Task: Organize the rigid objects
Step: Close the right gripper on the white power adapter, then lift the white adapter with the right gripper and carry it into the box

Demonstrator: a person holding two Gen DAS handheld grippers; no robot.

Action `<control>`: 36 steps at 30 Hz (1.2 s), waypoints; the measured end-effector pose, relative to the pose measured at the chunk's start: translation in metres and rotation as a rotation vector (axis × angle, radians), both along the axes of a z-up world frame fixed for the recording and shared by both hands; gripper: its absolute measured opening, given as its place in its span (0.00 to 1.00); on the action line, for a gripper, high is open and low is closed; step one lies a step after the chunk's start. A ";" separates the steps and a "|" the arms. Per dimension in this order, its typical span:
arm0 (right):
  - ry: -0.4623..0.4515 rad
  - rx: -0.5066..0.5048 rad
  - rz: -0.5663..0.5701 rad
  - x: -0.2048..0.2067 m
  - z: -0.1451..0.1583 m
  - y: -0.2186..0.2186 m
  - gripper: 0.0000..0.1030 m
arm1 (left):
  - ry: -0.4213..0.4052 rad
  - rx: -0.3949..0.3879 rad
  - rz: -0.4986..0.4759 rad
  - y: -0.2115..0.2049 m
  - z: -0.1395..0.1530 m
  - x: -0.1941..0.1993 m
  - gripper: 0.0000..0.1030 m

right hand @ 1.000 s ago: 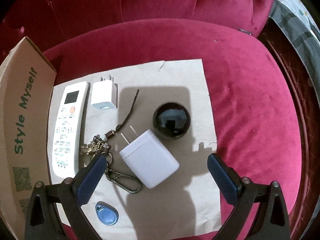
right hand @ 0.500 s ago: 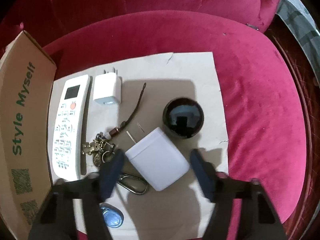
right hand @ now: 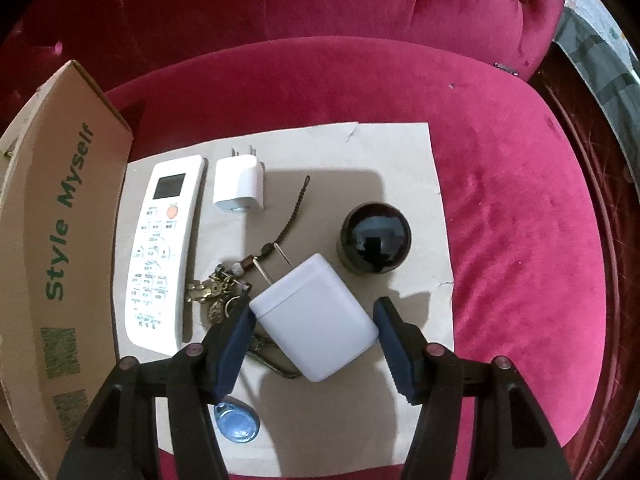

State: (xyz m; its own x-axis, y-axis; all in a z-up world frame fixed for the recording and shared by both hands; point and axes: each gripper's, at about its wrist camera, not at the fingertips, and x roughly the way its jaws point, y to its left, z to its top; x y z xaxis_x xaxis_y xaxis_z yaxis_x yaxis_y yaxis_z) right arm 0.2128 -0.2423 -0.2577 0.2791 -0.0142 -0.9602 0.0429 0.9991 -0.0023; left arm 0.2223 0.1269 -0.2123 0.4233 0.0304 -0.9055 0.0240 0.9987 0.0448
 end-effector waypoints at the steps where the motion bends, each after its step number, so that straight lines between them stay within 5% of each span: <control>1: -0.002 0.001 0.002 -0.001 0.004 0.000 0.63 | 0.000 0.000 0.000 0.000 0.000 0.000 0.15; 36: -0.116 -0.010 0.136 -0.012 0.117 0.078 0.63 | 0.000 -0.010 0.002 0.003 -0.001 0.000 0.15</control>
